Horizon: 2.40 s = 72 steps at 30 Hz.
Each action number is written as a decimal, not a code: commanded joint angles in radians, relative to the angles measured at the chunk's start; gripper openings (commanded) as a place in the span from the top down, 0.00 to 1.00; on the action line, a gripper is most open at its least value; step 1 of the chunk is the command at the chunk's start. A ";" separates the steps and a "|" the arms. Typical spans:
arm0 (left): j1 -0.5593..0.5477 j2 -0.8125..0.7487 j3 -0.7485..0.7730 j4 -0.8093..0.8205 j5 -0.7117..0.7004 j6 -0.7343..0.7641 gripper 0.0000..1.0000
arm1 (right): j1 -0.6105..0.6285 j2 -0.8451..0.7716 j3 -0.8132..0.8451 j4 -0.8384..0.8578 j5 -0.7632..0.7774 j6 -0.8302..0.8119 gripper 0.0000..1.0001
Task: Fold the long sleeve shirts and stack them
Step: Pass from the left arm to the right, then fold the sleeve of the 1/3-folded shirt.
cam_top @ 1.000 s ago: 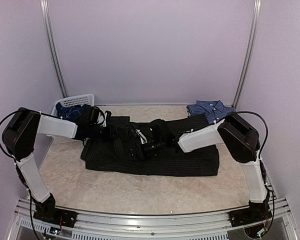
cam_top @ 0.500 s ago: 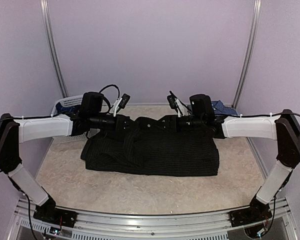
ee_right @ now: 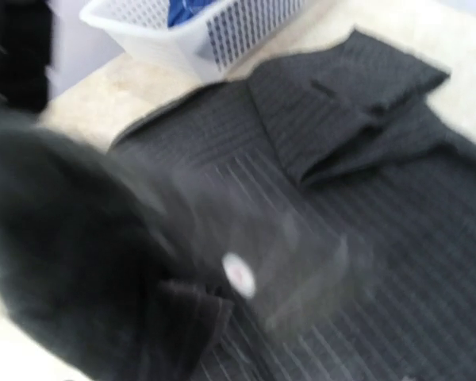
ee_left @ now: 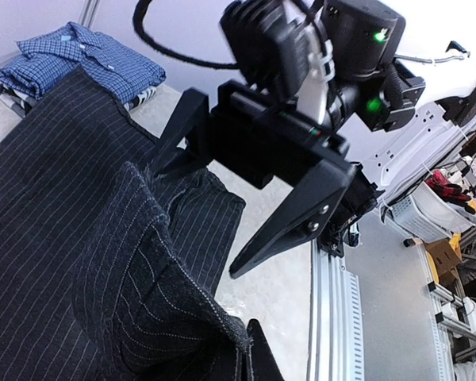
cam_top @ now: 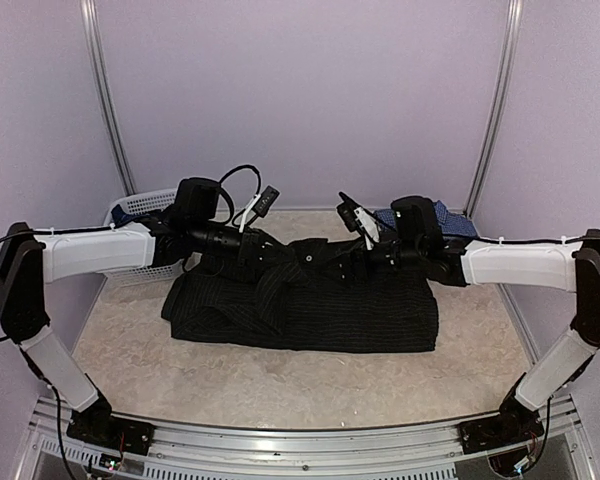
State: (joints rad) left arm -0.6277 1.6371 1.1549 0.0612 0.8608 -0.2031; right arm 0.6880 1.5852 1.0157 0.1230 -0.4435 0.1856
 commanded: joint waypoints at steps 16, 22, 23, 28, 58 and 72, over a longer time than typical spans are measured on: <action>-0.085 0.079 0.078 -0.151 0.078 0.129 1.00 | 0.001 0.014 0.143 -0.274 -0.123 -0.346 0.22; -0.090 0.079 0.078 -0.147 0.073 0.128 1.00 | 0.000 0.034 0.155 -0.294 -0.216 -0.364 0.55; -0.090 0.079 0.078 -0.144 0.065 0.125 1.00 | 0.000 0.036 0.155 -0.299 -0.226 -0.365 0.63; -0.092 0.073 0.075 -0.138 0.030 0.135 1.00 | 0.000 0.040 0.145 -0.325 -0.217 -0.364 0.94; 0.080 -0.226 -0.252 -0.101 -0.538 -0.126 0.24 | 0.001 -0.209 0.239 -0.961 0.642 -0.172 1.00; -0.020 -0.288 -0.387 -0.103 -0.852 -0.132 0.24 | -0.012 -0.144 0.315 -1.114 0.259 -0.060 1.00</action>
State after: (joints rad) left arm -0.6247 1.3769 0.7956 -0.0467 0.1127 -0.3191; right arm 0.6842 1.4590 1.2823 -0.9642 -0.0170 0.0906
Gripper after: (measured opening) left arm 0.760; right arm 0.008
